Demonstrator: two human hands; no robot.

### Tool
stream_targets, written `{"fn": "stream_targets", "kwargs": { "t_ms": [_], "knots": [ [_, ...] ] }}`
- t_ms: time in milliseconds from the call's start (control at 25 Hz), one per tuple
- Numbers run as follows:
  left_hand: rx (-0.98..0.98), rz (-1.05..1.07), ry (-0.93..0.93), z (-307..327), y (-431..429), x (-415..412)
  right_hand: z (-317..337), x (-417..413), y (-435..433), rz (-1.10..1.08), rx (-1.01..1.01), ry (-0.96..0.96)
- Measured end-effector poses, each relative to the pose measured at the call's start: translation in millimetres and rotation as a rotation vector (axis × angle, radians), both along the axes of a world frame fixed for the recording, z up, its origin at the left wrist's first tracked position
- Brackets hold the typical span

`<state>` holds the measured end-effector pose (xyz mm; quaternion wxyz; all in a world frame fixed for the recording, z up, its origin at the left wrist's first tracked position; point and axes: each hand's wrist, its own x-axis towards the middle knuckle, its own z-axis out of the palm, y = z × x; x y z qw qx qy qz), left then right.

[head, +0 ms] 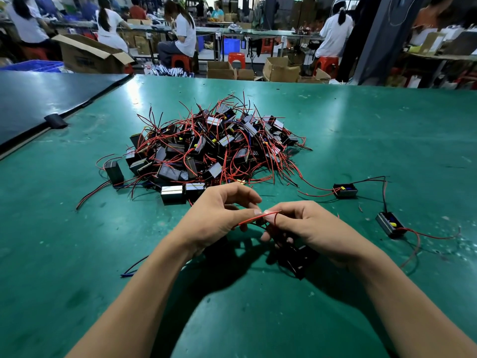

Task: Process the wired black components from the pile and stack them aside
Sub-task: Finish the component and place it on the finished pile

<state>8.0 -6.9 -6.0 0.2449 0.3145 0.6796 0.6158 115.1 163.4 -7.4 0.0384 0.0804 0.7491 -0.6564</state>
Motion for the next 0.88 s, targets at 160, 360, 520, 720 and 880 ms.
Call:
{"fn": "stream_targets", "kwargs": {
  "t_ms": [160,360,520,720,880],
  "knots": [
    [-0.025,-0.009,-0.016,-3.0,1.0,-1.3,-1.1,0.0,0.9,-0.017,0.074,0.043],
    [-0.157,-0.09,0.03,-0.3,-3.7,-5.6,-1.7,-1.2,2.3,-0.089,0.121,0.096],
    [-0.27,-0.197,0.027,-1.5,-5.1,-5.5,3.1,2.0,8.3,-0.132,0.017,0.029],
    [-0.26,0.031,0.102,-1.7,-6.0,-9.9,6.6,4.8,18.2,-0.135,-0.029,-0.013],
    [-0.175,0.1,0.086,-0.4,-3.2,-4.8,6.2,4.5,19.7,-0.131,-0.006,0.021]
  ]
}}
